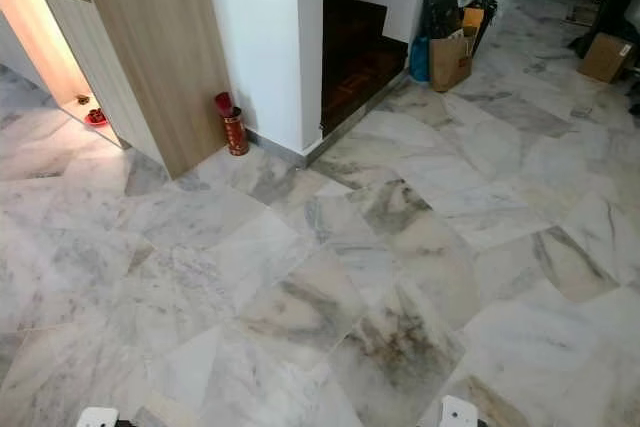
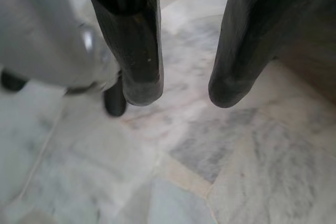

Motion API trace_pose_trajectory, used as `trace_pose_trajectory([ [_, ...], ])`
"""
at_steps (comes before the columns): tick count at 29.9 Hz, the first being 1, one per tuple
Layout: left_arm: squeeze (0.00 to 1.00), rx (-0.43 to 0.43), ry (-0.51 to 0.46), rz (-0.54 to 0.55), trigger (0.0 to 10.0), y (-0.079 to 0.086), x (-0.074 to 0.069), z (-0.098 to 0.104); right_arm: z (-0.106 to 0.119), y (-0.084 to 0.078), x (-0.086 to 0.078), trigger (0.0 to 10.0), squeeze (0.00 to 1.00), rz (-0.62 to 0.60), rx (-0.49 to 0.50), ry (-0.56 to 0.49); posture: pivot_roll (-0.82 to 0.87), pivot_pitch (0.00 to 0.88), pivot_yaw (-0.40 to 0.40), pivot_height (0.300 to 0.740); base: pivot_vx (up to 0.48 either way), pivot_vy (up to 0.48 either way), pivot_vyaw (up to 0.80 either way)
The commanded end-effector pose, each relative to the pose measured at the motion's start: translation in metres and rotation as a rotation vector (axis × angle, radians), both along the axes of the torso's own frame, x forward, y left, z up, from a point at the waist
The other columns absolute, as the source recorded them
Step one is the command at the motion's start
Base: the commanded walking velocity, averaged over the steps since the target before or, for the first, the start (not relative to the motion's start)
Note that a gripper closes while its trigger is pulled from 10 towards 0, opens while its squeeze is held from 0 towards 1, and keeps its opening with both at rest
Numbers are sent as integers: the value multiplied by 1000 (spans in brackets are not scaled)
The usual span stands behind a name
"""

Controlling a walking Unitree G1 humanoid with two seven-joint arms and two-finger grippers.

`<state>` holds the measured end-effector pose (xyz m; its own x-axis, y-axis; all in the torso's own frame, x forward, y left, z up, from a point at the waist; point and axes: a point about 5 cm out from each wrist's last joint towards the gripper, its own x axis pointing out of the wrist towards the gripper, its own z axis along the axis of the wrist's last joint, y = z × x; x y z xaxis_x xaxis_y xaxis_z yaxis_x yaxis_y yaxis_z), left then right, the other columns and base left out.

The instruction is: Move the pillow to the sofa from floor

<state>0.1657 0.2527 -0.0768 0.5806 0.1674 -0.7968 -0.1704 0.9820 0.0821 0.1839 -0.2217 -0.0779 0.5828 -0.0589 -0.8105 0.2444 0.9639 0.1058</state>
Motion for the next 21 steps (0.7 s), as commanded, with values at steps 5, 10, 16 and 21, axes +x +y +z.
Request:
trace_pose_trajectory([
  [5, 0, -87, -31, 130, 10000, -2, -5, -3, -2, 11, 0, 10000, 0, 191, -64, 13, 23, 102, -12, 740, 0, 0, 0],
  [10, 0, -134, -53, 142, 10000, -6, -9, -5, -2, 12, 1, 10000, 0, 210, -84, 11, 26, 104, -15, 740, 0, 0, 0],
  [16, 0, -126, -57, 108, 10000, -4, -10, -4, -2, 11, -1, 10000, 0, 219, -100, 12, 34, 100, -6, 740, 0, 0, 0],
  [21, 0, -108, -45, 98, 10000, -2, -12, -4, -3, 11, -2, 10000, 0, 220, -103, 8, 30, 92, 3, 740, 0, 0, 94],
])
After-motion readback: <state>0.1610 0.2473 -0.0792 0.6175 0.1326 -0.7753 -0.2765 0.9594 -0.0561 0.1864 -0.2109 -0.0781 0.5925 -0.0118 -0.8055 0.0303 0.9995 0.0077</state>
